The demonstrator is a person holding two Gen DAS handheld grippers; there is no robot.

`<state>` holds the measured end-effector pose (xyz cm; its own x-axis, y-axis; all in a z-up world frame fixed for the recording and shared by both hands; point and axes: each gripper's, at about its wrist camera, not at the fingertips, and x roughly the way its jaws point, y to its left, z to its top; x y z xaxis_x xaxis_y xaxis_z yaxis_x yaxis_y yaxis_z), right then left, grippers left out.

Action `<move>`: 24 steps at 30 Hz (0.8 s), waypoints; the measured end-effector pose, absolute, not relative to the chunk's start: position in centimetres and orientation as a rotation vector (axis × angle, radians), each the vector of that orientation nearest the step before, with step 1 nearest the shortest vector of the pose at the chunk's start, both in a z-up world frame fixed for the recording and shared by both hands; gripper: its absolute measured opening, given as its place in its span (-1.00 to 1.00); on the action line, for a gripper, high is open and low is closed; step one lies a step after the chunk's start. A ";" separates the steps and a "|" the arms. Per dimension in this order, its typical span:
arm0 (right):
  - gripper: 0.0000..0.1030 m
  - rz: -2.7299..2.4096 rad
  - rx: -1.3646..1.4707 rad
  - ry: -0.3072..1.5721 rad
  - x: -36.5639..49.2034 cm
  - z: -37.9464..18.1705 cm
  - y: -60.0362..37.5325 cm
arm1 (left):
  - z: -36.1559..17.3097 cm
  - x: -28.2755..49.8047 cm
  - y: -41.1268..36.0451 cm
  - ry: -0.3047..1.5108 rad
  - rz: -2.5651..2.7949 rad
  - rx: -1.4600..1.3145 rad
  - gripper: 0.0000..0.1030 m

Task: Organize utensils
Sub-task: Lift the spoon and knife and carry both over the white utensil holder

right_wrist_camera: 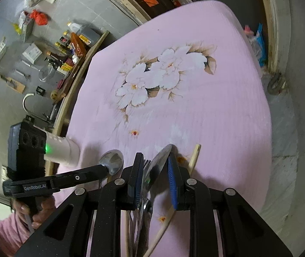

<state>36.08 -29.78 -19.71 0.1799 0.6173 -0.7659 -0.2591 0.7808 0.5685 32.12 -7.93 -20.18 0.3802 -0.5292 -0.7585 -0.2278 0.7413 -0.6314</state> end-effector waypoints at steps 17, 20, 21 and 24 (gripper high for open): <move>-0.93 0.614 0.569 1.196 33.1 -16.7 -29.8 | -14.7 30.1 -7.7 1.045 -0.251 -0.648 -0.92; -0.95 0.592 0.560 1.092 30.8 -14.1 -30.0 | -12.2 28.0 -6.7 0.945 -0.244 -0.652 -0.92; -0.95 0.585 0.560 1.052 29.7 -13.1 -30.1 | -11.5 27.4 -6.3 0.921 -0.241 -0.650 -0.92; -0.95 0.568 0.568 0.929 26.9 -9.9 -29.7 | -8.6 25.5 -5.2 0.838 -0.239 -0.609 -0.92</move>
